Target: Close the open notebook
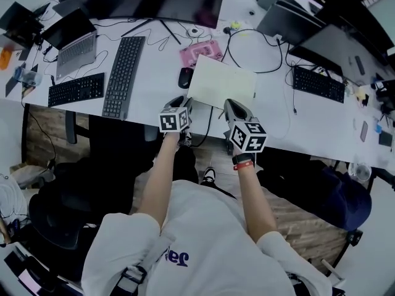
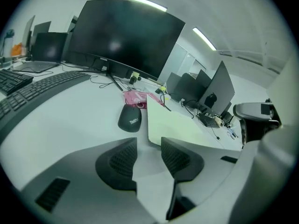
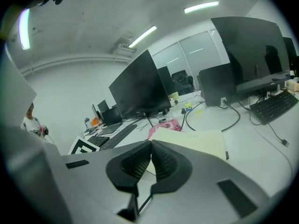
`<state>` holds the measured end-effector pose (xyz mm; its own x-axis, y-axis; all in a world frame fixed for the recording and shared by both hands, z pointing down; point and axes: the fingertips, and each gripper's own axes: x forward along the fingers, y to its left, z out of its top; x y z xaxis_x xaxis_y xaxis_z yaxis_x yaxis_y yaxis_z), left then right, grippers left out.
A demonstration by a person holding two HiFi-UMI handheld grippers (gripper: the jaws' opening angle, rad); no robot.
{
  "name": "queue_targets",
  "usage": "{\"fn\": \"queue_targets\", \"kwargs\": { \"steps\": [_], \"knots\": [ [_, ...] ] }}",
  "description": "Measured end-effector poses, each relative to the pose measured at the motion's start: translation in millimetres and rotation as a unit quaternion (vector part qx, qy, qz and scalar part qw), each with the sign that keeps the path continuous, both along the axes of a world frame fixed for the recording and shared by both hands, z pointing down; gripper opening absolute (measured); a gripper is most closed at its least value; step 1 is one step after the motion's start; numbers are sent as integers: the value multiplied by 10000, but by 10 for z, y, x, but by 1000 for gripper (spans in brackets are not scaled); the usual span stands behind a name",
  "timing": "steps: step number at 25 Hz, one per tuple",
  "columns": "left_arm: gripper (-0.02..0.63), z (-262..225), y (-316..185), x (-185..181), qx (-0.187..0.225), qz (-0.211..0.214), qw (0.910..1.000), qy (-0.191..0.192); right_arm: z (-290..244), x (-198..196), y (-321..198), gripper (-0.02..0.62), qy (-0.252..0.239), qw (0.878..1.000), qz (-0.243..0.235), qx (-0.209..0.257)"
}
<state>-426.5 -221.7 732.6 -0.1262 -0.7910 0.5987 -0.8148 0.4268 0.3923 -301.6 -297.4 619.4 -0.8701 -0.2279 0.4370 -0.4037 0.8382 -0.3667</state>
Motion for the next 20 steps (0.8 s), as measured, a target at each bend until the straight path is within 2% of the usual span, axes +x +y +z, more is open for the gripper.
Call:
{"fn": "queue_targets", "kwargs": {
  "steps": [14,20],
  "knots": [
    [88,36,-35,31,160,-333,9984,432,-4,127,-81,14,-26,10000,68,-37],
    [71,-51,-40,88,132,-427,9988,180,-45,246,-155,14,-117,9998,180,-23]
  ]
}}
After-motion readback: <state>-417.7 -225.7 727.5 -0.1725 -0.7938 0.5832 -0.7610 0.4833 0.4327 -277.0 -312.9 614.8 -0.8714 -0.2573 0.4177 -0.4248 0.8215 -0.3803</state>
